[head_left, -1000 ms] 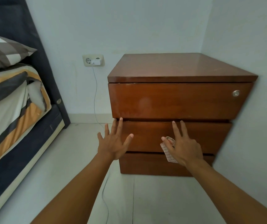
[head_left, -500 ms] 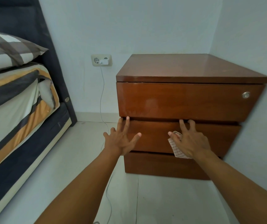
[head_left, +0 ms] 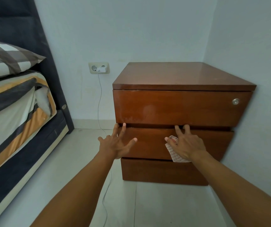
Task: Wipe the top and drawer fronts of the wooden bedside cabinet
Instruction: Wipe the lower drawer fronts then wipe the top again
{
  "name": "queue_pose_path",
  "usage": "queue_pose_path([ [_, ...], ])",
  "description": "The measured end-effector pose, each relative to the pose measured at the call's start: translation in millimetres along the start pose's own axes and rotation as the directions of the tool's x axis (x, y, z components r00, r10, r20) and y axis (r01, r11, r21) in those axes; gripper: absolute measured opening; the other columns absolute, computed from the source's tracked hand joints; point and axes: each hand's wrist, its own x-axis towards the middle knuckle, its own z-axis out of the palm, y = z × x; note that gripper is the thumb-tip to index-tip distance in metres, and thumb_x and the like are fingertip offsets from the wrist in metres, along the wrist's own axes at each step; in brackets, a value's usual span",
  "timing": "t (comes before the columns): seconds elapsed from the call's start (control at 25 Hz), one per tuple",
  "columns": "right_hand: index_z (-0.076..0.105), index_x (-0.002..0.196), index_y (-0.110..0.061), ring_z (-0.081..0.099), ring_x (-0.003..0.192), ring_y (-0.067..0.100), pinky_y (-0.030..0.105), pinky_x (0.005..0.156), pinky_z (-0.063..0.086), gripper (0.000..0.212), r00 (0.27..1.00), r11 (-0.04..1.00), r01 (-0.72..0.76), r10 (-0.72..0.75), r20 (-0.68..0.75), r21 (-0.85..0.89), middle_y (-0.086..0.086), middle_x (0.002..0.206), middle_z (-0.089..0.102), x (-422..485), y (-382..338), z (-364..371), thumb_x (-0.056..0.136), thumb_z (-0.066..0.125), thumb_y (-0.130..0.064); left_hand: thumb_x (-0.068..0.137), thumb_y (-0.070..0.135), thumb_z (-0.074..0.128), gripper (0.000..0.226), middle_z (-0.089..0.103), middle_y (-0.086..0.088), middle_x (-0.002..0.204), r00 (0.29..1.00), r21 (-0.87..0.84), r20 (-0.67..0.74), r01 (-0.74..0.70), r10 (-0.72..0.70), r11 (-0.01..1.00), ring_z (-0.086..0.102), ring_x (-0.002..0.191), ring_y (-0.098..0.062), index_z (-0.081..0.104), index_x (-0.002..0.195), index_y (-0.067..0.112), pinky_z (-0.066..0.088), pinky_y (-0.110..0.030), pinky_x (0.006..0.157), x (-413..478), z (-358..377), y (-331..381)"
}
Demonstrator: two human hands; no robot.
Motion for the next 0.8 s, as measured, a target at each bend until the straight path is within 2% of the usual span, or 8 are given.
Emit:
queue_pose_path([
  [0.12, 0.01, 0.165, -0.026, 0.065, 0.116, 0.038, 0.043, 0.088, 0.054, 0.089, 1.0, 1.0, -0.005, 0.005, 0.023, 0.005, 0.012, 0.163, 0.014, 1.6, 2.7, -1.3, 0.095, 0.019, -0.08, 0.075, 0.093, 0.004, 0.098, -0.012, 0.001, 0.171, 1.0, 0.0, -0.023, -0.001, 0.001, 1.0, 0.04, 0.145, -0.037, -0.022, 0.155, 0.044, 0.016, -0.074, 0.114, -4.0, 0.4, 1.3],
  [0.28, 0.007, 0.165, -0.03, 0.057, 0.128, 0.041, 0.046, 0.095, 0.052, 0.093, 0.997, 0.99, -0.053, 0.045, 0.061, 0.127, 0.013, 0.165, 0.015, -12.7, -4.0, -5.4, 0.091, 0.023, -0.084, 0.078, 0.091, 0.006, 0.094, 0.014, -0.002, 0.169, 0.999, -0.017, -0.049, 0.002, -0.003, 1.0, 0.035, 0.147, -0.038, -0.015, 0.157, 0.044, 0.017, -0.074, 0.114, -11.4, -4.8, 0.3],
  [0.36, 0.024, 0.161, -0.03, 0.06, 0.12, 0.038, 0.042, 0.088, 0.055, 0.091, 0.999, 0.975, -0.025, 0.02, 0.026, 0.223, 0.008, 0.158, 0.025, -22.9, -12.6, -14.7, 0.089, 0.037, -0.083, 0.079, 0.09, 0.006, 0.094, 0.016, 0.0, 0.169, 0.999, -0.032, -0.038, -0.001, 0.0, 0.999, 0.03, 0.149, -0.038, -0.014, 0.158, 0.042, 0.013, -0.074, 0.114, -11.4, -6.2, -1.4],
  [0.44, 0.046, 0.15, -0.032, 0.063, 0.103, 0.027, 0.038, 0.08, 0.058, 0.074, 0.998, 0.926, 0.042, -0.017, -0.068, 0.376, 0.0, 0.14, 0.037, -25.5, -27.9, -35.2, 0.09, 0.05, -0.076, 0.079, 0.09, 0.003, 0.097, 0.013, 0.002, 0.17, 0.999, -0.052, -0.032, -0.015, 0.014, 0.999, 0.027, 0.151, -0.037, -0.011, 0.16, 0.038, 0.013, -0.073, 0.115, -14.5, -3.2, -4.6],
  [0.52, 0.057, 0.139, -0.032, 0.061, 0.092, 0.018, 0.034, 0.074, 0.061, 0.058, 0.976, 0.873, 0.149, -0.055, -0.211, 0.464, -0.004, 0.128, 0.043, -18.1, -52.8, -57.9, 0.093, 0.056, -0.068, 0.077, 0.088, -0.001, 0.099, 0.007, 0.004, 0.171, 0.999, -0.083, -0.026, -0.032, 0.03, 0.996, 0.024, 0.152, -0.036, -0.007, 0.161, 0.036, 0.015, -0.07, 0.118, -20.1, -0.4, -10.5],
  [0.6, 0.06, 0.139, -0.029, 0.06, 0.095, 0.014, 0.03, 0.076, 0.06, 0.051, 0.911, 0.854, 0.301, -0.125, -0.394, 0.425, -0.003, 0.127, 0.048, -5.3, -84.5, -72.4, 0.096, 0.061, -0.057, 0.078, 0.084, -0.004, 0.097, 0.004, 0.007, 0.171, 0.998, -0.103, -0.02, -0.06, 0.058, 0.993, 0.02, 0.154, -0.034, -0.005, 0.161, 0.035, 0.016, -0.067, 0.119, -25.3, -0.9, -16.3],
  [0.68, 0.057, 0.144, -0.03, 0.056, 0.106, 0.015, 0.029, 0.085, 0.058, 0.052, 0.852, 0.862, 0.417, -0.259, -0.456, 0.289, 0.0, 0.132, 0.05, 4.5, -114.0, -64.9, 0.095, 0.068, -0.043, 0.082, 0.081, -0.004, 0.092, 0.002, 0.008, 0.171, 0.995, -0.108, -0.016, -0.095, 0.094, 0.99, 0.016, 0.155, -0.031, -0.003, 0.162, 0.035, 0.013, -0.065, 0.12, -28.6, -4.4, -21.9],
  [0.8, 0.039, 0.155, -0.037, 0.047, 0.128, 0.023, 0.039, 0.105, 0.047, 0.059, 0.872, 0.898, 0.439, -0.415, -0.26, 0.039, 0.001, 0.149, 0.046, 11.1, -134.2, -6.9, 0.099, 0.057, -0.049, 0.09, 0.077, 0.0, 0.082, -0.001, 0.009, 0.17, 0.988, -0.064, -0.009, -0.154, 0.153, 0.986, 0.006, 0.157, -0.029, -0.001, 0.162, 0.037, 0.009, -0.064, 0.121, -30.4, -7.2, -28.3],
])
